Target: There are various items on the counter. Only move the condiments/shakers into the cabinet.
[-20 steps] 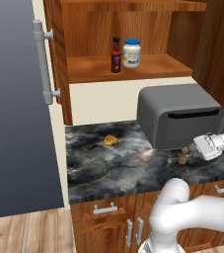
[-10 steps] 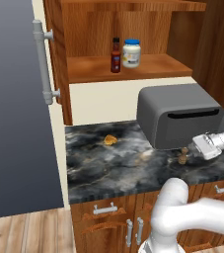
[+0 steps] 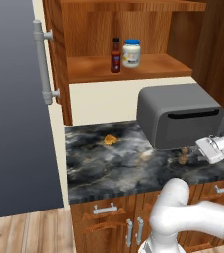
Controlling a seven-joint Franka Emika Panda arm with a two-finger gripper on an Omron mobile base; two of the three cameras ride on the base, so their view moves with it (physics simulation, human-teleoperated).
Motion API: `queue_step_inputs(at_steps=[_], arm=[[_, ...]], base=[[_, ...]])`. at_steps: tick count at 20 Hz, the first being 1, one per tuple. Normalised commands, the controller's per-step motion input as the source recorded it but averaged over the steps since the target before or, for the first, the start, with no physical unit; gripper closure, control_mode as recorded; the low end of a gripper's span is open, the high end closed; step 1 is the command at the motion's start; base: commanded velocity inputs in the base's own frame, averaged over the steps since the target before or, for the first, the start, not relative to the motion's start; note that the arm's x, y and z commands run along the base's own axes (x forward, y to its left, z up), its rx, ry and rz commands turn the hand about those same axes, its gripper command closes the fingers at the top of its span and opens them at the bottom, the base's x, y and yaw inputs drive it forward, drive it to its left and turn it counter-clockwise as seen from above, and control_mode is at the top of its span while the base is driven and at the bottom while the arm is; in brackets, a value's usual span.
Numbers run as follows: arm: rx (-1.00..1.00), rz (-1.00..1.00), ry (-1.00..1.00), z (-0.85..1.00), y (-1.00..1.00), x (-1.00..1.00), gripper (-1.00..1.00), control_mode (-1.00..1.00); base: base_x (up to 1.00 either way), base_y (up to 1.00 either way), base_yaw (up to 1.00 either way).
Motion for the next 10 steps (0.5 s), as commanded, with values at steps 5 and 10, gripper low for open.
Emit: queue_step_inputs(at_steps=[5,10], arm=[[0.0,0.0,0.0,0.0,0.0,0.0,-1.0,-1.0],[0.0,0.0,0.0,0.0,0.1,0.0,-1.0,-1.0]], base=[[0.0,0.0,0.0],[0.0,0.0,0.0]])
